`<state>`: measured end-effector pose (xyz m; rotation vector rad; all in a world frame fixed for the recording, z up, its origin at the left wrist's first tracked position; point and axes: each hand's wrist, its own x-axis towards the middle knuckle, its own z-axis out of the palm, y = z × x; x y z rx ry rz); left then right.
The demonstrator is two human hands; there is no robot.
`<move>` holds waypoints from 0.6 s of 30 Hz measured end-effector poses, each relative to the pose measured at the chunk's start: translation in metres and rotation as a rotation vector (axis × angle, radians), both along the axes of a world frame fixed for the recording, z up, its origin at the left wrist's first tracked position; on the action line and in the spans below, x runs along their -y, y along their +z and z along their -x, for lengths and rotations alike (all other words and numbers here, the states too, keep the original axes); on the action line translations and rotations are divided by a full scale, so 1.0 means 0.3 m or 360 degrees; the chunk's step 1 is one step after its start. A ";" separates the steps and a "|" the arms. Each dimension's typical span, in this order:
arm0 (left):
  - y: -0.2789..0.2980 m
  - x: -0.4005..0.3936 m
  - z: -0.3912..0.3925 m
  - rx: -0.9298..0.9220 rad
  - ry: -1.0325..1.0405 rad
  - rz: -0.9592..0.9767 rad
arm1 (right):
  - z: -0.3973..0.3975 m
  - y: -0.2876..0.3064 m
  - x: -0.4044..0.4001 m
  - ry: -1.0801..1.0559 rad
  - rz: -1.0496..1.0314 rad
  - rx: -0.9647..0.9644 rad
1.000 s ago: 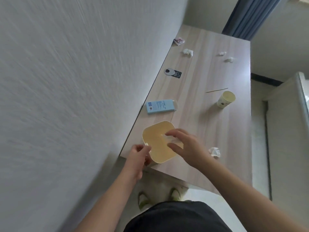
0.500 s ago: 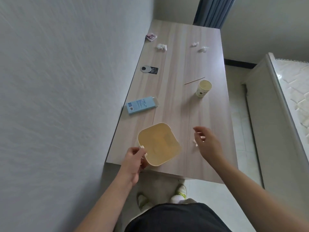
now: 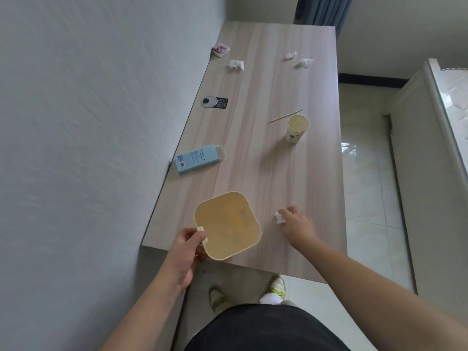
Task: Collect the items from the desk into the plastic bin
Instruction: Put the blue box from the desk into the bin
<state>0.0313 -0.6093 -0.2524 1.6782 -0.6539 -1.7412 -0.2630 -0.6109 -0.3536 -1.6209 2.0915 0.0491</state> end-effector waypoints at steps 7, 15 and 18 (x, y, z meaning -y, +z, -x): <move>0.023 -0.022 0.120 0.0083 0.0149 -0.0026 | 0.082 -0.027 0.001 0.0254 -0.0092 0.0154; 0.042 -0.032 0.218 0.0120 0.0208 0.0007 | 0.105 0.216 0.044 -0.0316 0.0529 0.0966; 0.040 -0.040 0.239 0.0146 0.0241 -0.0003 | 0.041 0.358 0.052 -0.0159 0.0804 0.1100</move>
